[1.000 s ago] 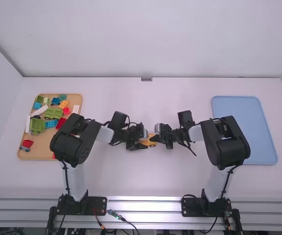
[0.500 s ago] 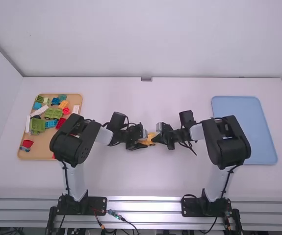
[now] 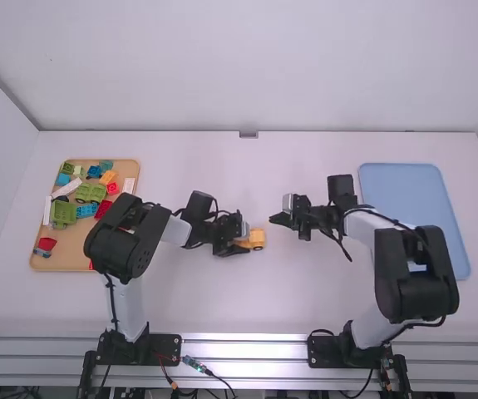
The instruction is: Assemble lego blocks to make yellow taxi
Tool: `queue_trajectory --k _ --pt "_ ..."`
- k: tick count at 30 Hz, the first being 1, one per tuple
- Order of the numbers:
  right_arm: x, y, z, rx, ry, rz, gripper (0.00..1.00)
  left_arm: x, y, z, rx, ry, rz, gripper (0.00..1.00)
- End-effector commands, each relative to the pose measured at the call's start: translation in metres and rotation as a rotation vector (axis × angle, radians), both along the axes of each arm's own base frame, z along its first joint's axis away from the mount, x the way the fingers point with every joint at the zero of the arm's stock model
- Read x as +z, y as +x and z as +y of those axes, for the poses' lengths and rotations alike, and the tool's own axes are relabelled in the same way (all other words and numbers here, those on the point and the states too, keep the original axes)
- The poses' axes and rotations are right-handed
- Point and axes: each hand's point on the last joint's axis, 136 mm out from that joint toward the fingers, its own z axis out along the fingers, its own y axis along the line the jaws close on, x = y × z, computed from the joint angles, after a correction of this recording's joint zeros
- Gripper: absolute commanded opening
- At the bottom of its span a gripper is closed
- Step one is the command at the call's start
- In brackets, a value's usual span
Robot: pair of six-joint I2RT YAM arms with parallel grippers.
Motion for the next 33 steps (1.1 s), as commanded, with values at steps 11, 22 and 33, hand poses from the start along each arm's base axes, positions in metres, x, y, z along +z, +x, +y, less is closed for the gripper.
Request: queue_trajectory --k 11,22,33 --pt "0.009 0.044 -0.031 -0.206 -0.030 0.019 0.99 -0.046 -0.018 0.024 0.029 0.171 0.064 0.30" --pt "0.011 0.046 -0.030 -0.204 -0.026 0.003 0.99 -0.046 -0.014 0.024 0.035 0.179 0.056 0.99" --pt "0.011 0.047 -0.030 -0.205 -0.028 -0.003 0.99 -0.050 -0.007 0.032 0.068 0.239 0.048 0.99"
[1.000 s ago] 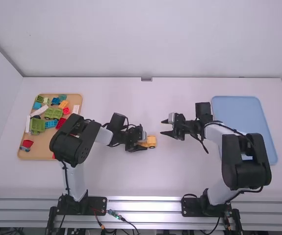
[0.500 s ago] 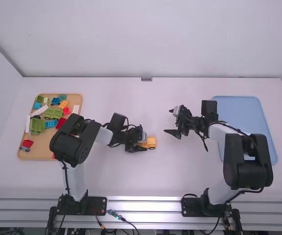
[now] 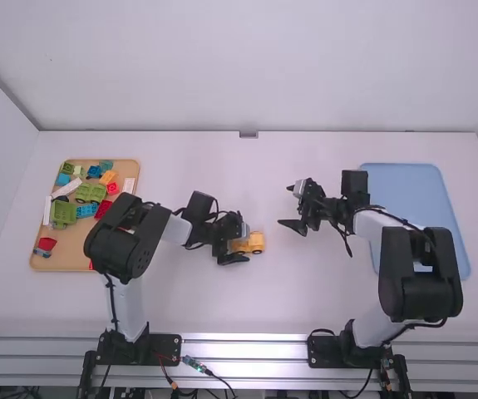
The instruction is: Assemble lego blocks to make yellow taxi
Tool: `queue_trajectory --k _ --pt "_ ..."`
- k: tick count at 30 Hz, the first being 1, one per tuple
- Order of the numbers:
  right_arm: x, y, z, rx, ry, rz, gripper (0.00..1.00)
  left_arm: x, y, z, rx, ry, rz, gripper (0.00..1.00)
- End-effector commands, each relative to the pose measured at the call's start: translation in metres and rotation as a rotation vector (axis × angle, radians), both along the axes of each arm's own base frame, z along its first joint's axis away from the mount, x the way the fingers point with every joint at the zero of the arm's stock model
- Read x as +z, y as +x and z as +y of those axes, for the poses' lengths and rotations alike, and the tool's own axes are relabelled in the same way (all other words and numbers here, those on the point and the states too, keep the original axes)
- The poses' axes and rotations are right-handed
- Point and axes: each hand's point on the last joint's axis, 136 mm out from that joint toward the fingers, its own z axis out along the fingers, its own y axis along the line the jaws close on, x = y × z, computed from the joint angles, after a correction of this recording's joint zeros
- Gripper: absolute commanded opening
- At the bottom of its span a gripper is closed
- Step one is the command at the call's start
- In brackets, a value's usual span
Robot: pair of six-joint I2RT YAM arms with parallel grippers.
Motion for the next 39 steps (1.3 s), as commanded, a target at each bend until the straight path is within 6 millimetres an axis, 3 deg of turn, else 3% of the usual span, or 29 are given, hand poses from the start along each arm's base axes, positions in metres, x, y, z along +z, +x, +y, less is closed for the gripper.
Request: queue_trajectory --k 1,4,12,16,17,21,22,24,30,36,39 --pt "0.013 0.006 0.001 0.003 0.008 -0.030 0.99 -0.048 -0.001 0.034 0.088 0.246 0.017 0.99" --pt "0.013 0.007 0.000 -0.001 0.008 -0.032 0.99 -0.043 0.002 0.037 0.110 0.277 0.038 0.99" --pt "0.019 0.014 -0.001 -0.028 0.026 -0.032 0.99 0.007 -0.007 0.055 0.072 0.386 0.059 0.99" --pt "0.021 0.016 -0.001 -0.030 0.030 -0.044 0.99 0.031 0.003 0.099 0.236 0.641 0.075 0.99" --pt "0.021 0.016 -0.001 -0.030 0.030 -0.044 0.99 0.032 0.004 0.101 0.245 0.649 0.075 0.99" --pt "0.021 0.016 -0.001 -0.031 0.029 -0.045 0.99 0.050 0.033 0.146 0.527 0.836 0.036 0.99" --pt "0.021 0.016 -0.001 -0.031 0.029 -0.045 0.99 0.050 0.033 0.146 0.527 0.836 0.036 0.99" --pt "0.020 0.016 -0.001 -0.030 0.029 -0.041 0.99 0.058 0.049 0.174 0.686 0.892 0.013 0.99" --pt "0.018 0.014 -0.001 -0.031 0.028 -0.024 0.99 0.085 0.091 0.238 1.033 0.805 0.022 0.99" --pt "0.018 0.013 -0.001 -0.031 0.028 -0.022 0.99 0.112 0.108 0.282 1.092 0.609 0.110 0.99" --pt "0.018 0.013 -0.001 -0.030 0.029 -0.023 0.99 0.129 0.114 0.315 1.166 0.490 0.148 0.99"
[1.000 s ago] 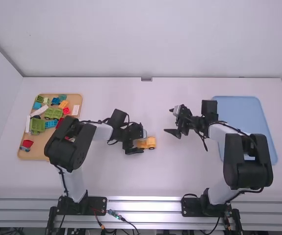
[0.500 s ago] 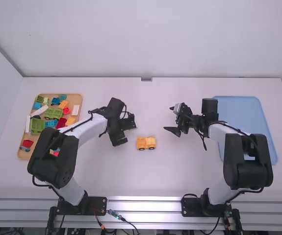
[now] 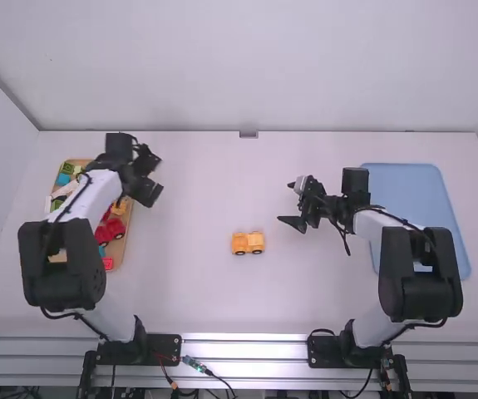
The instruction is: Assemble lego blocks to make yellow taxi
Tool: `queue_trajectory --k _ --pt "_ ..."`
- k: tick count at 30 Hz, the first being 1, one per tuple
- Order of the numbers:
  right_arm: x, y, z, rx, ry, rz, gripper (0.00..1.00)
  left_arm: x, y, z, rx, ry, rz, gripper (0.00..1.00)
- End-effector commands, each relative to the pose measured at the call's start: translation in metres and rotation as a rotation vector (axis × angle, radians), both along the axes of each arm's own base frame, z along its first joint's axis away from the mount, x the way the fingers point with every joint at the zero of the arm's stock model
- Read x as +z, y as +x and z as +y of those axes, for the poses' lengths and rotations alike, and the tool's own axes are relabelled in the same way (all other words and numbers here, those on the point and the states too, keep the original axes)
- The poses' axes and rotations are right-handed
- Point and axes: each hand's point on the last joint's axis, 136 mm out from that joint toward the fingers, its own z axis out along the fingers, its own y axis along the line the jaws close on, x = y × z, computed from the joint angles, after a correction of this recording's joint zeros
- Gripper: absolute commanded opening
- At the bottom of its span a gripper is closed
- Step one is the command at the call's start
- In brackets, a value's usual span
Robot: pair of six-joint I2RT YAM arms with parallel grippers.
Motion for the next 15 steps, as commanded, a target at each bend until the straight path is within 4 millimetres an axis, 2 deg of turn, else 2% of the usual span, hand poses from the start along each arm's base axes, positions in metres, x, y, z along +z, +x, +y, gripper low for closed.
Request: queue_trajectory --k 1,3,5,9,15 --pt "0.013 0.006 -0.001 -0.001 0.006 -0.035 0.99 0.021 0.006 0.017 0.042 -0.146 -0.064 0.99" --pt "0.013 0.007 -0.001 -0.001 0.006 -0.036 0.99 0.022 -0.001 0.041 0.107 -0.161 -0.068 0.99" --pt "0.013 0.007 -0.001 -0.001 0.006 -0.037 0.99 0.018 -0.011 0.056 0.128 -0.153 -0.043 0.99" --pt "0.013 0.007 -0.001 -0.002 0.006 -0.037 0.99 0.008 -0.025 0.067 0.102 -0.132 -0.003 0.99" --pt "0.013 0.007 -0.001 -0.002 0.006 -0.036 0.99 0.000 -0.019 0.068 0.081 -0.184 -0.068 0.99"
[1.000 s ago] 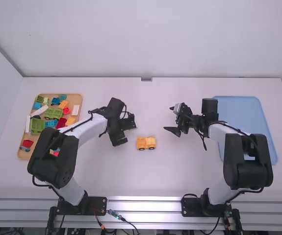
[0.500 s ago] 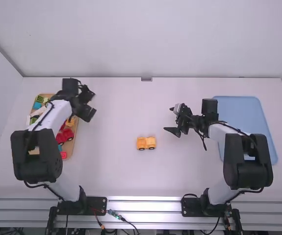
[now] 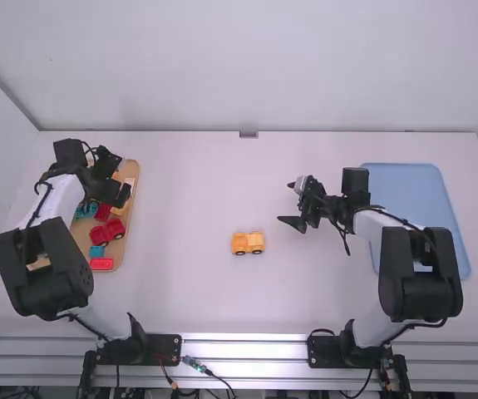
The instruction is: Assemble lego blocks to make yellow taxi
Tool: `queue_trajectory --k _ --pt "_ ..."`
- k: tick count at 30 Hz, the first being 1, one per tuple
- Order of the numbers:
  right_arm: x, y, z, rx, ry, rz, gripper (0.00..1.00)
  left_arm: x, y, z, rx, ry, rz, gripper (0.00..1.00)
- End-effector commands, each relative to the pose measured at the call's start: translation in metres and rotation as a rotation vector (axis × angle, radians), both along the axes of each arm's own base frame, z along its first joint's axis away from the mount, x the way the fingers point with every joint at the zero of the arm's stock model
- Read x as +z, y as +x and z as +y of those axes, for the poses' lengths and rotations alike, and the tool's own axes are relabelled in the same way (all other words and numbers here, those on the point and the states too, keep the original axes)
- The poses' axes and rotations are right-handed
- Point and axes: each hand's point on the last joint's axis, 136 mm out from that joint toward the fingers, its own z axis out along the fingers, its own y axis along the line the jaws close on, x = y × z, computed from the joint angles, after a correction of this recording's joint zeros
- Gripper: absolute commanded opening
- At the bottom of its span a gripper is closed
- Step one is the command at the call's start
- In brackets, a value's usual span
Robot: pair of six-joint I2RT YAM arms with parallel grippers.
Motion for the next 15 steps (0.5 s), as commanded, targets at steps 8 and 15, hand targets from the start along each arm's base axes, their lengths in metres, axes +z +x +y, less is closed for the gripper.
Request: queue_trajectory --k 8,15 --pt "0.013 0.006 -0.001 -0.003 0.007 -0.032 0.99 -0.026 -0.007 -0.008 -0.040 -0.075 0.036 0.99" --pt "0.013 0.006 -0.001 -0.003 0.006 -0.033 0.99 -0.045 -0.010 -0.010 -0.048 -0.098 0.085 0.99"
